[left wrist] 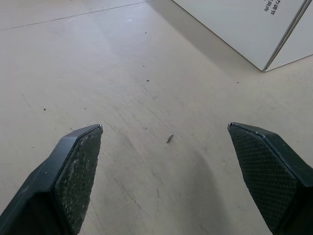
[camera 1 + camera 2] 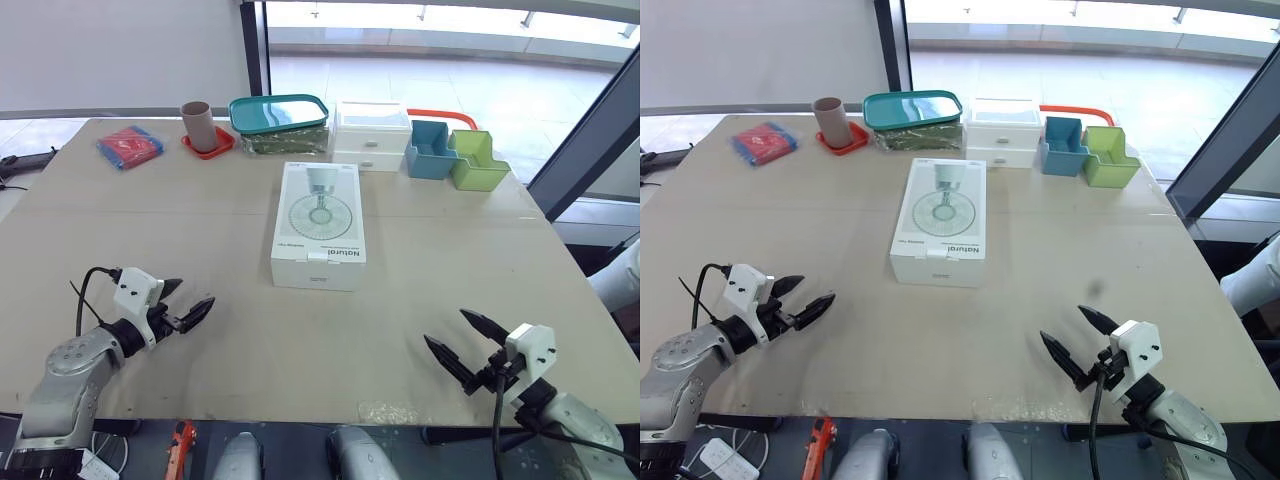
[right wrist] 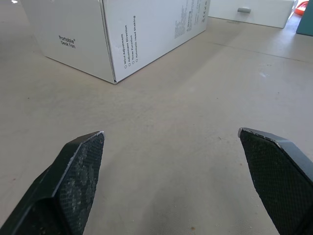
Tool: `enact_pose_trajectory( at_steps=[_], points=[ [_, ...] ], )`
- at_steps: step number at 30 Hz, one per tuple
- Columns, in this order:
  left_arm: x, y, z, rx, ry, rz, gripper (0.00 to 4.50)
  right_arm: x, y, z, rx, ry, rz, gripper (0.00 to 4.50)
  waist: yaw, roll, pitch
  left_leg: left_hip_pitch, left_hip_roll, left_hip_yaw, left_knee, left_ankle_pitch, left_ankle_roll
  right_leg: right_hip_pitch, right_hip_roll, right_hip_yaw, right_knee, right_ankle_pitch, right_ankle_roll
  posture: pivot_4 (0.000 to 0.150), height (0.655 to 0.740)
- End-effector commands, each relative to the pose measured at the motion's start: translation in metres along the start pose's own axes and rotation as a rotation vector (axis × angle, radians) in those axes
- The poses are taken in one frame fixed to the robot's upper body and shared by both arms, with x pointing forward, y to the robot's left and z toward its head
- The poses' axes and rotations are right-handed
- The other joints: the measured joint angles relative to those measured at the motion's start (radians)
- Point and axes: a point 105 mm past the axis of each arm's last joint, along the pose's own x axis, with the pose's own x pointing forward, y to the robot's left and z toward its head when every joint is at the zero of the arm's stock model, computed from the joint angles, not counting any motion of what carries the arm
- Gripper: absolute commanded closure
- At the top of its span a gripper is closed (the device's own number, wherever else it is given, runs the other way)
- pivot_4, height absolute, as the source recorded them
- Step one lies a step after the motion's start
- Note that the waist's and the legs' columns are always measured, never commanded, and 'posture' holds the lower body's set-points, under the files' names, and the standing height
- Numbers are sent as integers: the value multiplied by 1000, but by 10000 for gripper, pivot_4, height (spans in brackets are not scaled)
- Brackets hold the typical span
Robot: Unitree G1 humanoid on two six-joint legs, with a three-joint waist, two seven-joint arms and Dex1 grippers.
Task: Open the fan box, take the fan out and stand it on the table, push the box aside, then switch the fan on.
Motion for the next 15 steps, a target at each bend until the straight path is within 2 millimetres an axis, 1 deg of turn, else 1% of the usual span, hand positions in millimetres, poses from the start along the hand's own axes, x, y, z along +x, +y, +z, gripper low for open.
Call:
enact_pose_trajectory(
  at_steps=[1, 4, 7, 10, 15],
  points=[
    [2, 0, 12, 56, -34, -16, 1314, 0, -1, 10, -53, -13, 14, 0, 0, 0, 0, 0, 0, 0, 0, 0, 0, 0, 0, 0, 0, 0, 0, 1500, 7400],
    [8, -6, 15, 47, -69, -39, 1314, 4, -1, 11, -60, -11, 11, 0, 0, 0, 0, 0, 0, 0, 0, 0, 0, 0, 0, 0, 0, 0, 0, 1500, 7400],
    [10, -8, 15, 55, -71, -43, 1314, 4, -3, 11, -75, -1, 6, 0, 1, 0, 0, 0, 0, 0, 0, 0, 0, 0, 0, 0, 0, 0, 0, 1500, 7400],
    [11, -8, 15, 52, -66, -45, 1314, 5, -6, 10, -87, 9, -7, 0, 1, 0, 0, 0, 0, 0, 0, 0, 0, 0, 0, 0, 0, 0, 0, 1500, 7400],
    [12, -6, 20, 54, -106, -25, 1314, 7, -10, 8, -123, 19, -9, 0, 0, 0, 0, 0, 0, 0, 0, 0, 0, 0, 0, 0, 0, 0, 0, 1500, 7400]
  ],
)
